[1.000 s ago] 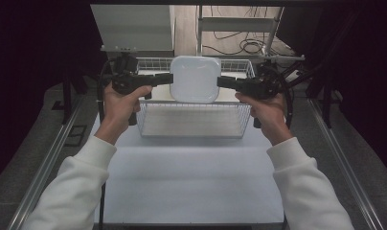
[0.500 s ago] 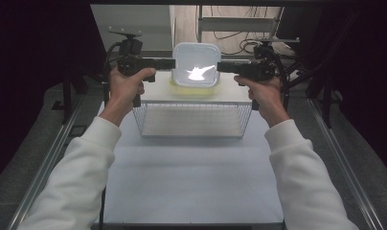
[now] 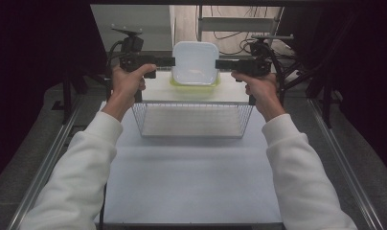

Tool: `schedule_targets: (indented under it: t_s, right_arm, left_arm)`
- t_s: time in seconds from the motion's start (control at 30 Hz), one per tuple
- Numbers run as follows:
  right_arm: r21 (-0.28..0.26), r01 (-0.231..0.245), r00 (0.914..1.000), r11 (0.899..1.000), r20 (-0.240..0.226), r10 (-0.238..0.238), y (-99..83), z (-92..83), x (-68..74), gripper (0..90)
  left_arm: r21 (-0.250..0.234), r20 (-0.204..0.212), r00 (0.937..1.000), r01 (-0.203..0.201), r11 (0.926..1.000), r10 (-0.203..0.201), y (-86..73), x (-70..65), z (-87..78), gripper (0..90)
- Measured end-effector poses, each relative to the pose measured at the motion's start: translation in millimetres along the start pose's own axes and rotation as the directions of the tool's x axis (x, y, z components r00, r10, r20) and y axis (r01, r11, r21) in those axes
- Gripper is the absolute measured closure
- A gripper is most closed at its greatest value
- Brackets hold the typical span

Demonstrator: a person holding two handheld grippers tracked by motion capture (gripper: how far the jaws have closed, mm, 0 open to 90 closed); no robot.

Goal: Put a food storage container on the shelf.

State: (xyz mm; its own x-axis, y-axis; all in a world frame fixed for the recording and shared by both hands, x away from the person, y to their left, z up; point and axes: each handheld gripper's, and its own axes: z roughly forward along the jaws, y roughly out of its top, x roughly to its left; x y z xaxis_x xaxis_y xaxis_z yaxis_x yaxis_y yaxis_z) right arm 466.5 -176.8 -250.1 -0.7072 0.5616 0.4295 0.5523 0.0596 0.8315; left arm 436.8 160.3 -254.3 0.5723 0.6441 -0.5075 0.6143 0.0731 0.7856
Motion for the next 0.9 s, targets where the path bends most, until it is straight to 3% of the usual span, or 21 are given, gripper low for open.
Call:
schedule_targets:
  t_s: [0.23,0.53,0.7,0.9]
  right_arm:
    - [0.019,-0.015,0.9998,1.000,0.012,0.015,0.8,5.4,-6.1,78.1]
    - [0.055,-0.057,0.9979,0.997,0.034,0.055,6.2,13.4,-13.2,77.8]
    - [0.068,-0.090,0.9956,0.994,0.033,0.088,11.3,16.3,-16.4,77.4]
    - [0.093,-0.173,0.9848,0.981,0.037,0.170,20.0,20.9,-24.5,76.0]
  left_arm:
    - [0.016,-0.006,0.9998,0.017,0.9997,-0.017,0.7,4.8,4.6,78.7]
    - [0.048,-0.007,0.9965,0.083,0.9954,-0.083,4.6,16.9,13.9,78.4]
    - [0.054,0.005,0.9925,0.122,0.9911,-0.122,8.6,22.7,16.3,78.4]
    - [0.054,0.018,0.9826,0.184,0.9815,-0.185,16.5,31.4,21.6,78.2]
